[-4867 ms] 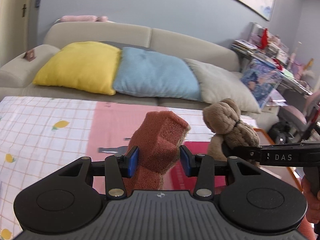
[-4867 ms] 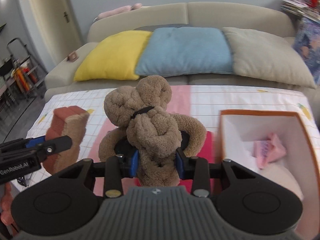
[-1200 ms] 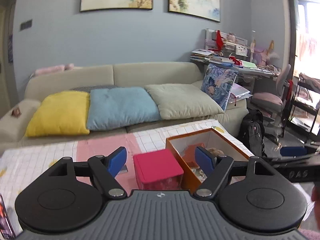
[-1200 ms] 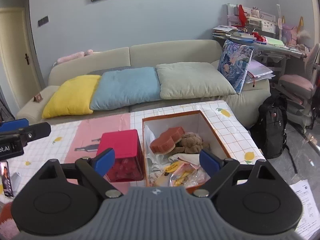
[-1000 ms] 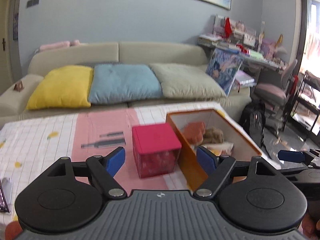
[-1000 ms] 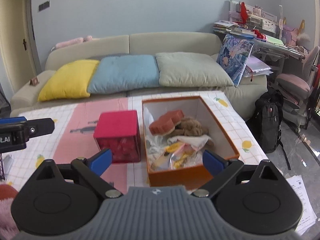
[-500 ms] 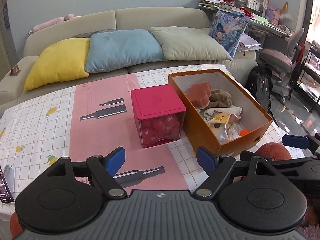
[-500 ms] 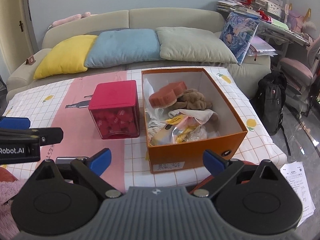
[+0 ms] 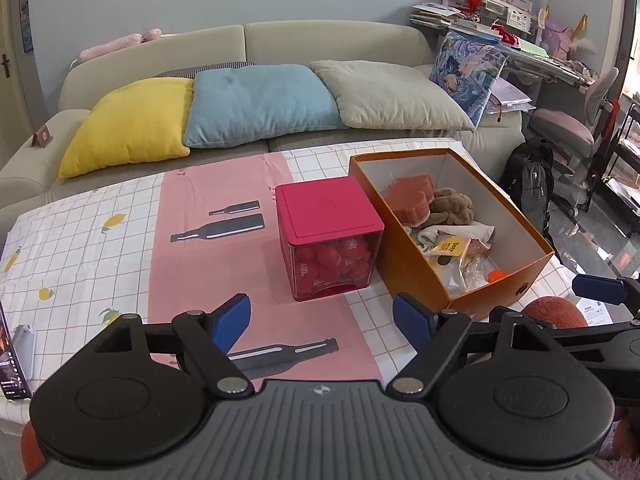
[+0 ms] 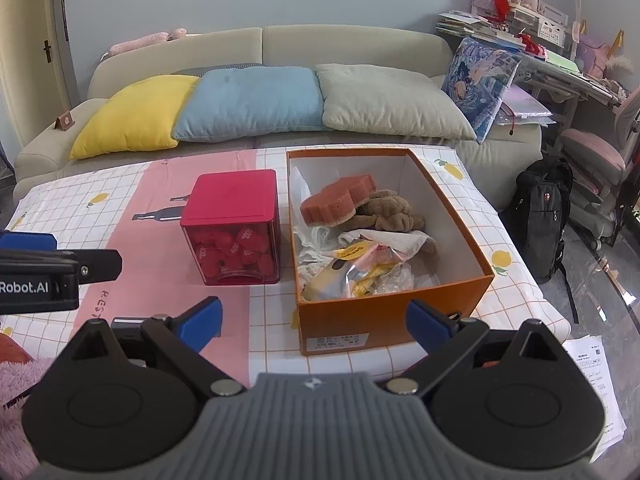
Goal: Organize soft objects
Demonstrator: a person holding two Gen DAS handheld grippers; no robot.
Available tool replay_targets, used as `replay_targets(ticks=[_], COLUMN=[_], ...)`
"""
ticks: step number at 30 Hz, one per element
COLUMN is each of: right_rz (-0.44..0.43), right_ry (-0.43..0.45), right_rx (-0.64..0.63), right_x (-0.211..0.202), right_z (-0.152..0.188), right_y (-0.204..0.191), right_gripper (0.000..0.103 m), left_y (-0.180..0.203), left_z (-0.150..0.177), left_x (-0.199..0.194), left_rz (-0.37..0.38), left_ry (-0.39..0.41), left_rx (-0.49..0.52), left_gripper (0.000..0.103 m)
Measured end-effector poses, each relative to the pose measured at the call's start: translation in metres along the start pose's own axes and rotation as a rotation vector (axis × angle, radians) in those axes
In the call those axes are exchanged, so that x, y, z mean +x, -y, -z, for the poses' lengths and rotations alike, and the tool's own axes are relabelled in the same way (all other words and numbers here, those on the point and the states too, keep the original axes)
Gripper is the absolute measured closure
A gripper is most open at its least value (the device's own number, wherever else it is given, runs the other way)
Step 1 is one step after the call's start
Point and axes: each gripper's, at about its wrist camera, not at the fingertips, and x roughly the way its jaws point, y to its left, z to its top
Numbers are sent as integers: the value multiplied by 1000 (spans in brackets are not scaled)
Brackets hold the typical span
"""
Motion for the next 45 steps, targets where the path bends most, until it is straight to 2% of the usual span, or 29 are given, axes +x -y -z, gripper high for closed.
replay_targets(ticks=[45], right_rz=[-3], right_ry=[13], right_rx=[-10], right_x=[-1], right_z=[-3], right_y=[-2], right_gripper=[6], left_y=[-1], left_z=[-7], left_x=[-8], left_rz=[-19], left_ry=[33], left_rx=[-4], left_gripper=[8])
